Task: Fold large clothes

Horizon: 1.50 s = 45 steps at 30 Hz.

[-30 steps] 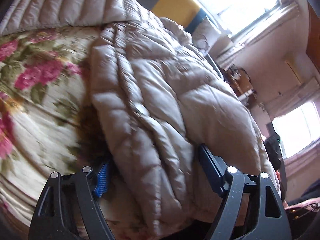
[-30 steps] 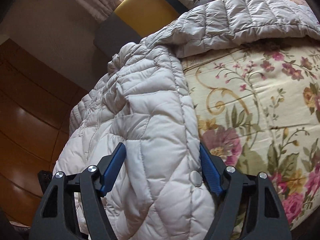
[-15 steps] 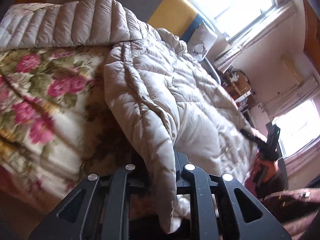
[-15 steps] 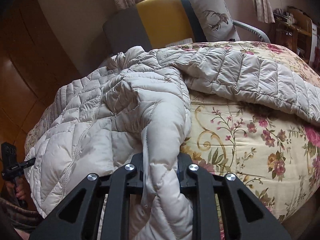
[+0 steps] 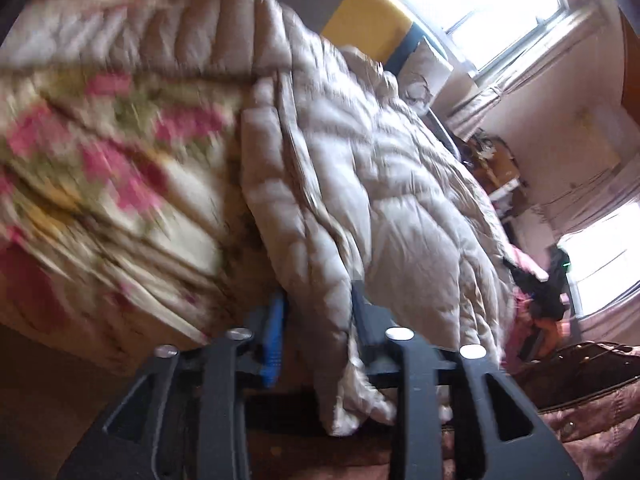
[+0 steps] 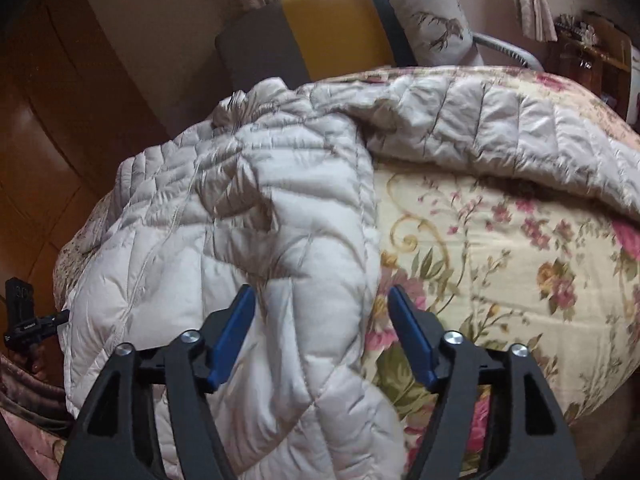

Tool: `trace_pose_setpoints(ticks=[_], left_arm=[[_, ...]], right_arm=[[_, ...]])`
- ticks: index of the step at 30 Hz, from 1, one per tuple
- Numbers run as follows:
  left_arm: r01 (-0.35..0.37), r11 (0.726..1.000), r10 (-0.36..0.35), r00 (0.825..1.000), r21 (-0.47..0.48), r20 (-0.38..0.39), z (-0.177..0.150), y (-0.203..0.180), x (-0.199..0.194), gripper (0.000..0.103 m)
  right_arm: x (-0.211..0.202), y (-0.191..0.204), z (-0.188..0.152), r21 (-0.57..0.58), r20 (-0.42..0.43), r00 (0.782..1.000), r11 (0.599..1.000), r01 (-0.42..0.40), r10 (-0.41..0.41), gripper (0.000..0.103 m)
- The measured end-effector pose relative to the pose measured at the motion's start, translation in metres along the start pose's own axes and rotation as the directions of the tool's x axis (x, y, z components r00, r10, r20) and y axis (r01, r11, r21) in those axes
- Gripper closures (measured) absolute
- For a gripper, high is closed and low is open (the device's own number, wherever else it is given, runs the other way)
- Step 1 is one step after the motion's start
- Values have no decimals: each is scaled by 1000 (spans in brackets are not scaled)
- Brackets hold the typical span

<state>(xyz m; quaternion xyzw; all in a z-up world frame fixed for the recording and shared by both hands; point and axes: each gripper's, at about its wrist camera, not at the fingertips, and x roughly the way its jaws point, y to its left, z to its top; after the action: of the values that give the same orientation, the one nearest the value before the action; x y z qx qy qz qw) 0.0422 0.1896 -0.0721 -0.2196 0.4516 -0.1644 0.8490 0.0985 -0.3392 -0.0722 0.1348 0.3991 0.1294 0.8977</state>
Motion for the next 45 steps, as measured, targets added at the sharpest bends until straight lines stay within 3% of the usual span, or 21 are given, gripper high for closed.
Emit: trace_pose_setpoints(ticks=[1, 3, 6, 8, 13, 16, 19, 22, 26, 38, 39, 41, 45], left_arm=[[-42, 999, 41, 998, 22, 37, 9, -4, -9, 47], [-68, 997, 63, 993, 42, 103, 28, -12, -19, 45], [-84, 992, 68, 985, 97, 160, 68, -46, -14, 45], [-98, 985, 69, 978, 141, 197, 89, -75, -2, 31], [35, 977, -72, 982, 209, 176, 129, -145, 65, 30], [10, 966, -44, 991, 259, 126, 136, -169, 116, 30], [-50, 958, 27, 996, 283, 82, 129, -163, 157, 30], [-104, 950, 101, 995, 294, 23, 107, -127, 181, 34], [-70, 954, 51, 996, 291, 70, 88, -95, 171, 36], [-29, 963, 8, 997, 268, 77, 87, -95, 157, 36], [-24, 967, 4, 997, 254, 79, 88, -95, 154, 34], [-17, 973, -5, 996, 228, 92, 91, -95, 143, 17], [-38, 974, 9, 992, 225, 127, 102, -96, 131, 13]], right_arm=[[-6, -1, 8, 11, 42, 999, 1000, 15, -15, 16], [-13, 1, 29, 21, 111, 993, 999, 38, -40, 16], [-2, 20, 64, -12, 133, 984, 993, 120, -117, 18], [14, 33, 84, -34, 130, 978, 985, 171, -166, 26], [70, 61, 112, -102, 89, 977, 973, 205, -196, 48], [99, 68, 113, -101, 63, 983, 979, 175, -170, 51], [124, 74, 100, -110, 22, 990, 984, 143, -141, 51], [142, 84, 76, -160, -15, 987, 974, 158, -162, 50], [146, 82, 68, -165, -1, 987, 973, 159, -161, 48], [131, 67, 72, -72, 26, 989, 986, 149, -148, 33], [122, 65, 70, -42, 34, 989, 989, 145, -144, 33], [106, 59, 66, 25, 37, 989, 990, 140, -141, 33], [87, 52, 58, 107, 35, 987, 983, 151, -156, 27]])
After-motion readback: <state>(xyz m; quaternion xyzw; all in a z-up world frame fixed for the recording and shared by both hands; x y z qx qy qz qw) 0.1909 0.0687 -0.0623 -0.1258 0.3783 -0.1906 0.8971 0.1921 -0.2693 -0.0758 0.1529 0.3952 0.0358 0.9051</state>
